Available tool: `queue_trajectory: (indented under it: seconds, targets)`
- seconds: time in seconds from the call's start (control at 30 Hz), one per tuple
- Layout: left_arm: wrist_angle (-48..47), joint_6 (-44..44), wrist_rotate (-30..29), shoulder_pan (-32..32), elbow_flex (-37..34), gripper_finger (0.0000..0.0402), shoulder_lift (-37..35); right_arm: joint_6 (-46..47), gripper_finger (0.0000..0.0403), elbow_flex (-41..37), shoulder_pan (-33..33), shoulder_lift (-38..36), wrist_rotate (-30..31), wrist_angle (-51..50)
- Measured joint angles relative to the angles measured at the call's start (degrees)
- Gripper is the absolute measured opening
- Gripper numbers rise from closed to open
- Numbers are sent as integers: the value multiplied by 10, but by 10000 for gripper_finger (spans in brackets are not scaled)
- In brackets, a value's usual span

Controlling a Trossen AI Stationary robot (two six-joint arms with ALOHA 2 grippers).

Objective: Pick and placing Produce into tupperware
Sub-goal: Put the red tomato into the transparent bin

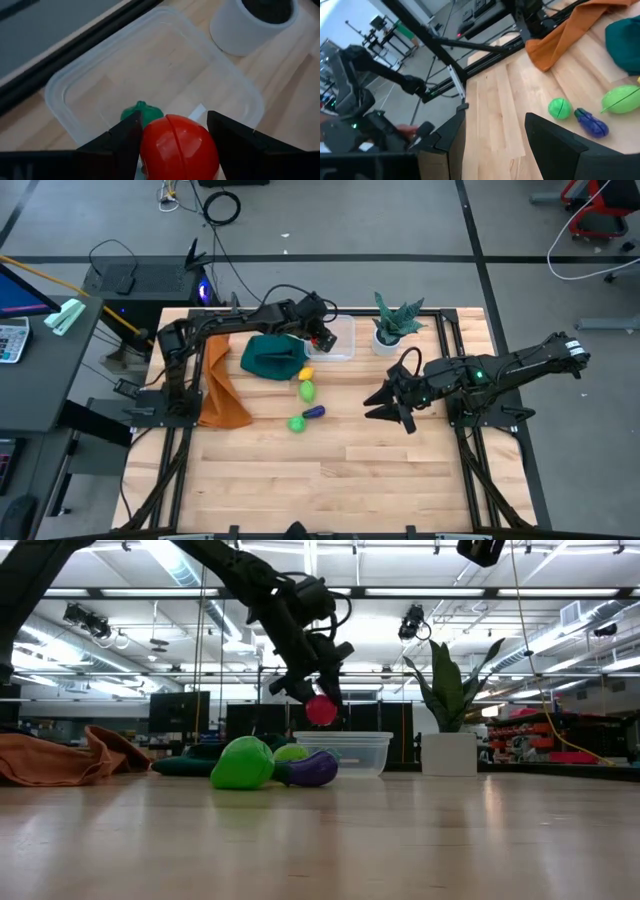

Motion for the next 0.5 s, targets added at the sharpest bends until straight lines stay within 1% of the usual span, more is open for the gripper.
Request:
queue_trajectory:
  seconds: [0.2,0.5]
  targets:
    - [8,41,-4,0,0,221,17,6,167,0,0,0,5,17]
    - [9,66,-4,-4,0,227,42,19,167,0,0,0,20,23]
